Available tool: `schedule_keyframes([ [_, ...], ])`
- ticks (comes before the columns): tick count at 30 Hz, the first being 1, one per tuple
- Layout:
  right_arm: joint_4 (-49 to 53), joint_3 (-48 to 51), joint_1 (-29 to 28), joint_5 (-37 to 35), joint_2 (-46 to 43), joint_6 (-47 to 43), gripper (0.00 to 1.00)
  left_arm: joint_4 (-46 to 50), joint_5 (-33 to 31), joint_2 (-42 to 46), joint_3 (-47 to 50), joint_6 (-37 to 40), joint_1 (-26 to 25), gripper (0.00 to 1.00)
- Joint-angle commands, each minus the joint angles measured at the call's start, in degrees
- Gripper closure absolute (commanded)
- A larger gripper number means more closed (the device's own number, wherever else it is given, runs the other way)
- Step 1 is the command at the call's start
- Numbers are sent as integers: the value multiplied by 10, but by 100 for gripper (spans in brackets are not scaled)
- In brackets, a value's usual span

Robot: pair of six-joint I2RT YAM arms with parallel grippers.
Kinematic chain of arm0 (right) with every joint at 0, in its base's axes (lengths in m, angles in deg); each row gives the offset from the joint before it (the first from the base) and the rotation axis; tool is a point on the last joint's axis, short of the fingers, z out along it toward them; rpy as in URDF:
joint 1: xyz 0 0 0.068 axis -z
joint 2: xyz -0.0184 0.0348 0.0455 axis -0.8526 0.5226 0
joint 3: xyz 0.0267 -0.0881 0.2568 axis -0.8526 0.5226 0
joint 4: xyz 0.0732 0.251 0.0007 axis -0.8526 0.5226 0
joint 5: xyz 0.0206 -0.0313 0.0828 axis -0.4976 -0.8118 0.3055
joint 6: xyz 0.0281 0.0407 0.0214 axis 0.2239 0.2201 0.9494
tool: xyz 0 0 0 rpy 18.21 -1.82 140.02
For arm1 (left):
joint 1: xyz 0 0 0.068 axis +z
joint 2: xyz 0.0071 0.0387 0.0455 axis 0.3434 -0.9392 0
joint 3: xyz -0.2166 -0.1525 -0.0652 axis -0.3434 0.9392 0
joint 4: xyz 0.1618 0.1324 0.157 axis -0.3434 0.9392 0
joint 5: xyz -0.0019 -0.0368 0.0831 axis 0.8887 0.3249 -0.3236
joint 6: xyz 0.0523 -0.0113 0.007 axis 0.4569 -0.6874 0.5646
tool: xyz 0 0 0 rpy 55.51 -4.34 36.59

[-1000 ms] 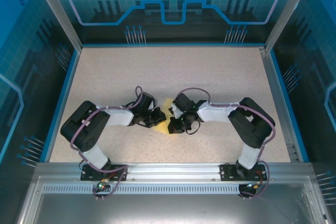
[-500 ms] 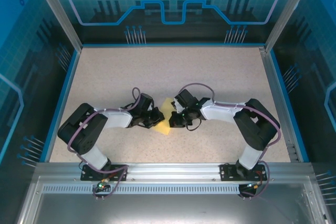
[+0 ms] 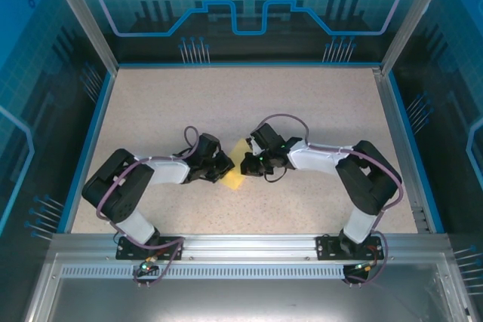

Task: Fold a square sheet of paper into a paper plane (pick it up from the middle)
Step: Fold the paper at the center of the table.

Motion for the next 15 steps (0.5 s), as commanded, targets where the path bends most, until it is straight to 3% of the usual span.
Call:
schedule_keyframes([
  [1,-11,-23,1,2,16,12,94,49,-9,43,-11,27,-2,84],
  [8,-5,-51,10,14,41,4,95,96,1,98,-19,64,10,79],
  [15,-5,-41,0,14,37,12,94,102,50,46,-63,111,50,82],
])
